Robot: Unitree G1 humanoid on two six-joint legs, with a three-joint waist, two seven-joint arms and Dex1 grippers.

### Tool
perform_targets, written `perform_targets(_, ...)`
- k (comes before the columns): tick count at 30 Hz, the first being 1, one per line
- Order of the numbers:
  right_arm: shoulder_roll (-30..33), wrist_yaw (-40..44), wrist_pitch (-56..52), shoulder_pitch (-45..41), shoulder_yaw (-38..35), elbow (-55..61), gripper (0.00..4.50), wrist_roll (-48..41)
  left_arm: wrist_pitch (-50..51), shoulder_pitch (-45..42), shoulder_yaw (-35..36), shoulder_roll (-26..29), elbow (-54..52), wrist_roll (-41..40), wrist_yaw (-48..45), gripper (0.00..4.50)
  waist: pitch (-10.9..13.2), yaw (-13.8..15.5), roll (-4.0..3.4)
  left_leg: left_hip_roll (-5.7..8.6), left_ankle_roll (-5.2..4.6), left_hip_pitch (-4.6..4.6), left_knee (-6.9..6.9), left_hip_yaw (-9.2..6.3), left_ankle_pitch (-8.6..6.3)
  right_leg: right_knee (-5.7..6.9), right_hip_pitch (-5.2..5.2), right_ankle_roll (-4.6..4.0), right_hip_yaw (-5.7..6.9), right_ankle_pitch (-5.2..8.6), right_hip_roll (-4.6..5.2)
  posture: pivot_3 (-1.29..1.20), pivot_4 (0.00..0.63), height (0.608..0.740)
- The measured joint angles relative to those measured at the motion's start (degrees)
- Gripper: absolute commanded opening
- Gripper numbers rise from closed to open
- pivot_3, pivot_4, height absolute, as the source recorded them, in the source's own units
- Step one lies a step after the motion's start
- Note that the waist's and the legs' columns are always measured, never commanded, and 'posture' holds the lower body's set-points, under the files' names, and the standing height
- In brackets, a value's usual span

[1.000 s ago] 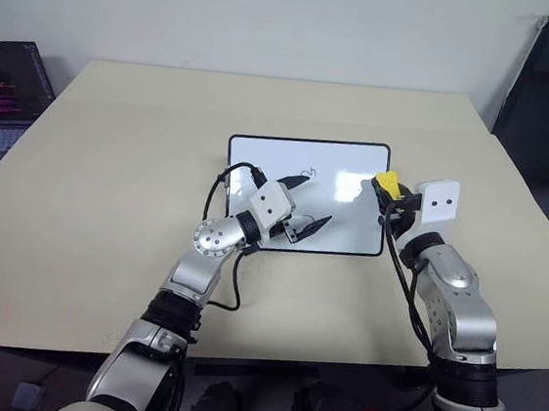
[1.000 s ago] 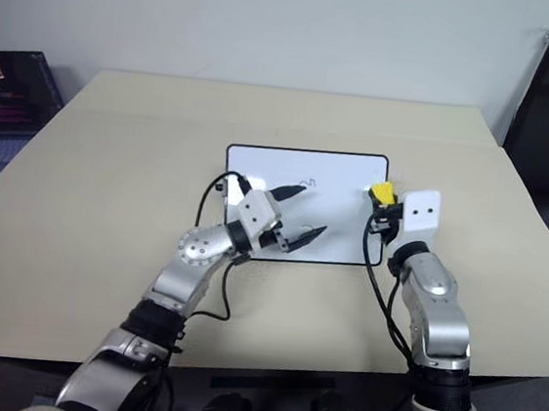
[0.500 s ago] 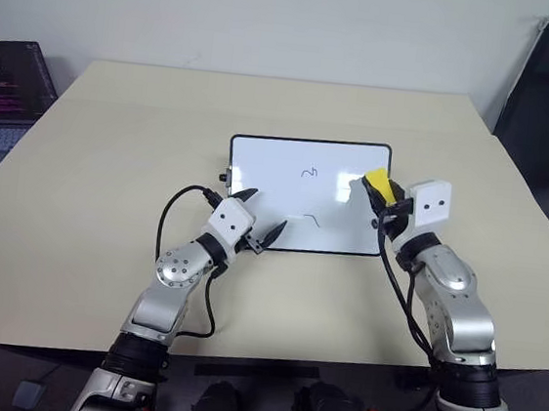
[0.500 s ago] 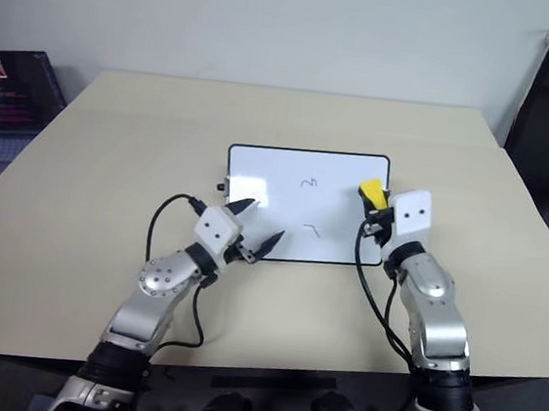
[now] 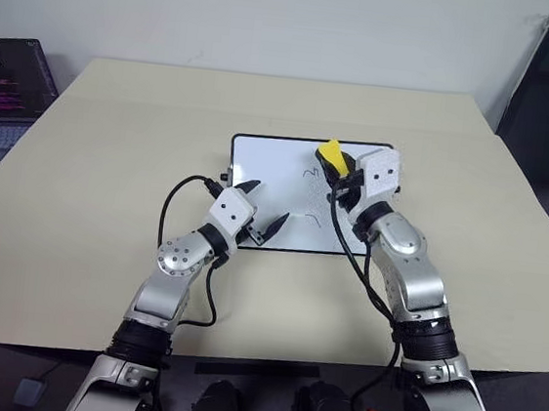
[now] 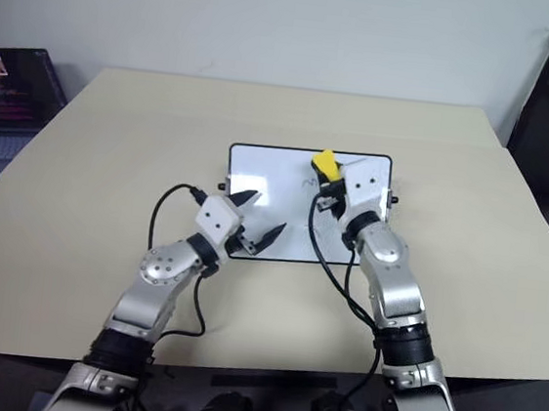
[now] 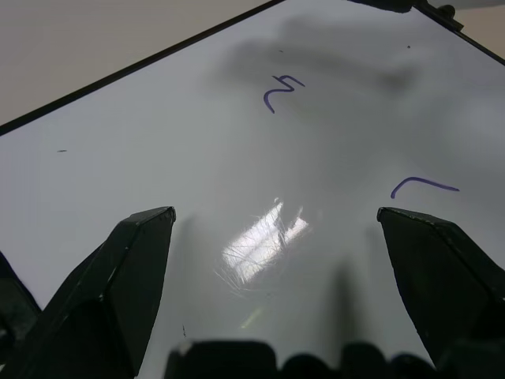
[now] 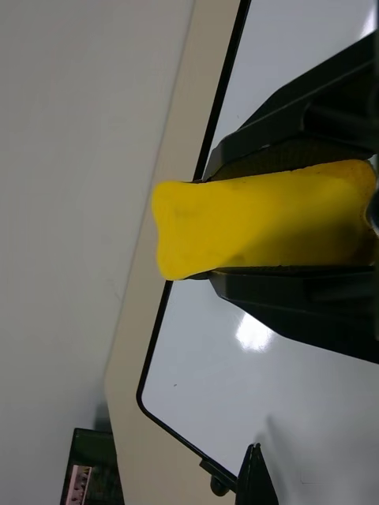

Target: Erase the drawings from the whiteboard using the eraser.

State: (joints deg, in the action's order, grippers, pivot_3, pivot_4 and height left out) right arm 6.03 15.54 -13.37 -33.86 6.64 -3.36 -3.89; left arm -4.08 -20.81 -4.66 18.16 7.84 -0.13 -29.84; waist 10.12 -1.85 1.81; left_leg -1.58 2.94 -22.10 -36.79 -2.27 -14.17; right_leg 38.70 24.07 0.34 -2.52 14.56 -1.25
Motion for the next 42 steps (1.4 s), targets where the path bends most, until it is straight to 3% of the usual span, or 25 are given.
perform_targets(22,-0.9,0.2,-4.2,-4.0,3.8,-7.6,1.12,5.9,-1.1,-3.1,0.1,-0.1,3.0,0.0,-0.1,4.5,0.0,0.0,0.0,0.0,0.0,0.06,-0.06,-0.01,0.0,0.15,-0.01,0.0,0.0,0.0,0.0,0.0,0.15,0.74)
perform_targets(28,1.0,0.8,-6.5,-2.3,3.9,-4.3,1.12,7.0,-1.3,-3.1,0.0,-0.4,3.3,0.0,0.1,4.5,0.0,0.2,0.01,0.01,0.0,0.06,-0.09,-0.03,0.0,0.16,-0.02,0.0,0.02,0.0,0.0,0.0,0.15,0.74)
perform_targets(35,5.1,3.1,-9.6,5.6,3.8,4.2,1.12,7.1,-1.4,-3.4,0.1,-0.4,3.7,0.0,0.2,4.5,0.0,0.1,0.03,0.02,0.0,0.12,-0.11,-0.02,0.01,0.17,-0.07,0.01,0.01,0.0,0.03,0.0,0.15,0.74)
perform_targets(42,4.4,3.1,-11.0,6.3,3.6,5.5,1.12,7.0,-1.5,-4.0,0.0,-0.4,4.4,0.0,0.2,4.5,0.0,0.0,0.03,0.01,0.0,0.22,-0.11,0.0,0.01,0.19,-0.13,0.01,0.01,-0.01,-0.01,0.0,0.15,0.74)
